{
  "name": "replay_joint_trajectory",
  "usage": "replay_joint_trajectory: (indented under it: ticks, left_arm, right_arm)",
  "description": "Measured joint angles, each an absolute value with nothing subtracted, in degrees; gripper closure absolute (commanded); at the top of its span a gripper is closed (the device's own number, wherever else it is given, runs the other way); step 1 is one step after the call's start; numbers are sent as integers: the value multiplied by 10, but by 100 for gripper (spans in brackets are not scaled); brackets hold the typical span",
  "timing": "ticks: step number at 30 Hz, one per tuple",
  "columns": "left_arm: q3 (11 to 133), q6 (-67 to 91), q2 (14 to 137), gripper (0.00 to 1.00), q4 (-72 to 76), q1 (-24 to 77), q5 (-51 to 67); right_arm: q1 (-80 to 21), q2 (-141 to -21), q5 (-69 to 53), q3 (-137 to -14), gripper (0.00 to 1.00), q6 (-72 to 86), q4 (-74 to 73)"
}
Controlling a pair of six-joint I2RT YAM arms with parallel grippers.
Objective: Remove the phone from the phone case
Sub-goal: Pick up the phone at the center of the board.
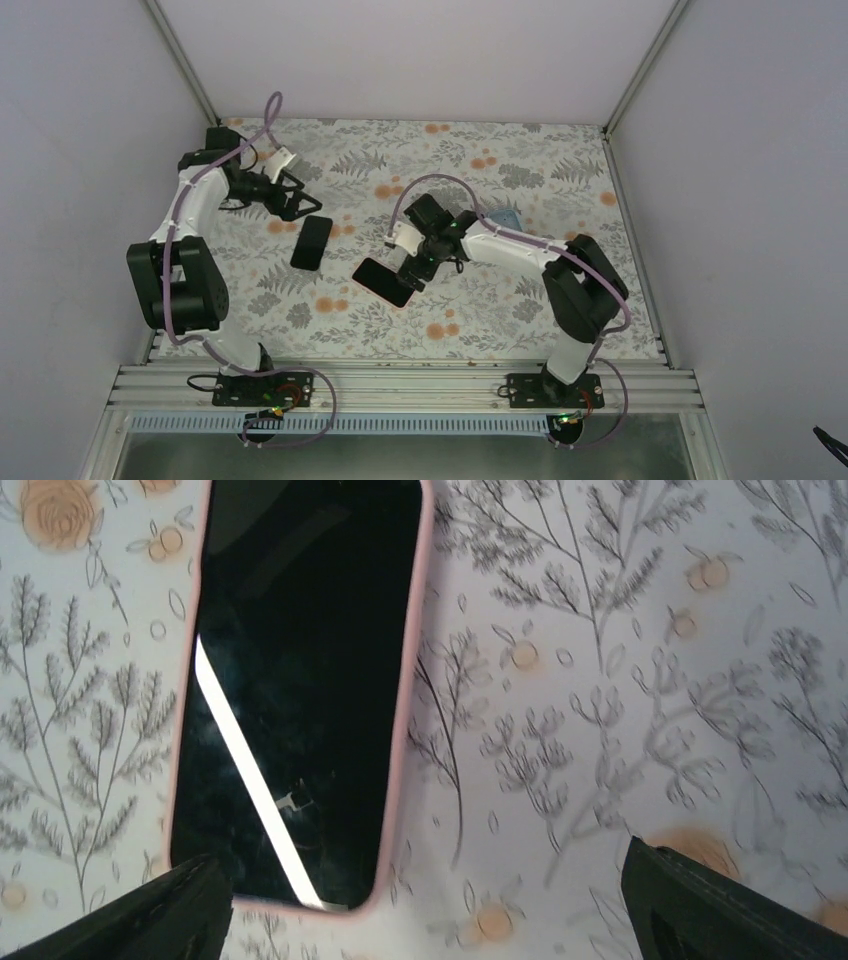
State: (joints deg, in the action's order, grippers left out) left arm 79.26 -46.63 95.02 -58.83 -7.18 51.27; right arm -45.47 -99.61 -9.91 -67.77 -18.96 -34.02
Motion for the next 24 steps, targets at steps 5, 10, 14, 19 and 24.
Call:
replay_joint_trajectory:
  ticks: [5,10,14,19,24]
  left_arm:
    - [767,-388,931,0,-504,-106,497]
    - [757,-347,919,0,-458,-121,495]
    - [746,-329,919,0,-435,-129,482]
    - [742,-323,919,0,-429,-138,470]
    - [742,-324,919,0,-427,-146,466]
  right_arm:
    - [-489,-1045,-99,-686,0,-165,-294]
    - [-518,-1099,-103,-692,0,-157,-274]
    - [-527,-1113,-108,-704,0,-152,-270]
    - [-535,-1121,-103,-713,0,-153,-268]
    - [-536,-1121,-94,-713,0,-153,-266]
